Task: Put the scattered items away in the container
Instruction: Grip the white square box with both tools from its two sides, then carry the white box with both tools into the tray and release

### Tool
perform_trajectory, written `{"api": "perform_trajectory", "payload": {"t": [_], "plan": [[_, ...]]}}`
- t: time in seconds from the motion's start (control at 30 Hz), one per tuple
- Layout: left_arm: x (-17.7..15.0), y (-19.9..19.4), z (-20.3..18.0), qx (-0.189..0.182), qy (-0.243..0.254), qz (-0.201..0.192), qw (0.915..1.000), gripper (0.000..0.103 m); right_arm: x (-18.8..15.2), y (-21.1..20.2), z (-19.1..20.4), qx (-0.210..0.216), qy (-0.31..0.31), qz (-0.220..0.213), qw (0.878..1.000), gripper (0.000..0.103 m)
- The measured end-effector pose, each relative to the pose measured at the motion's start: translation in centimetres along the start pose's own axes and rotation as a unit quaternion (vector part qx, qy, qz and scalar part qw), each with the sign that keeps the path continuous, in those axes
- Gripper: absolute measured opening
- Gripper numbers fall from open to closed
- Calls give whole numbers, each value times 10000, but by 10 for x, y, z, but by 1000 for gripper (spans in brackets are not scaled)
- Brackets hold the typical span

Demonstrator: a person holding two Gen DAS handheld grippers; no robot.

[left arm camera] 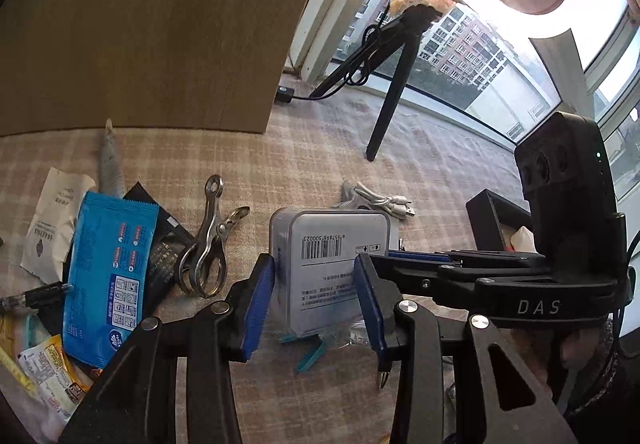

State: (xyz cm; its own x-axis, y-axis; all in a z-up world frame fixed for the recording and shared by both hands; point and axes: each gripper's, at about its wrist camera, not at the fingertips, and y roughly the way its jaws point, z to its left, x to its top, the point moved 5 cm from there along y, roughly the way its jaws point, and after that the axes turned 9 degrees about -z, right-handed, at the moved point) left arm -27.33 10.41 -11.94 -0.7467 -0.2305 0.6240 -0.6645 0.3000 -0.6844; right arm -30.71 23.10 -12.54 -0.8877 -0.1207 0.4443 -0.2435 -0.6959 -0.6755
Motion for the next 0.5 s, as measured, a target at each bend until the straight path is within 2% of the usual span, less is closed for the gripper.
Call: {"api": "perform_trajectory", "payload": {"t": [0.23,0.5], "plan": [[6,-20,-37,-213,197,-157,9995,38,-3,-47,3,-12,-10,-313,9995,27],[2,-32,-122,-750,747,-251,9941,38,-17,-137,-18,-264,143,-916,9953,27]]}}
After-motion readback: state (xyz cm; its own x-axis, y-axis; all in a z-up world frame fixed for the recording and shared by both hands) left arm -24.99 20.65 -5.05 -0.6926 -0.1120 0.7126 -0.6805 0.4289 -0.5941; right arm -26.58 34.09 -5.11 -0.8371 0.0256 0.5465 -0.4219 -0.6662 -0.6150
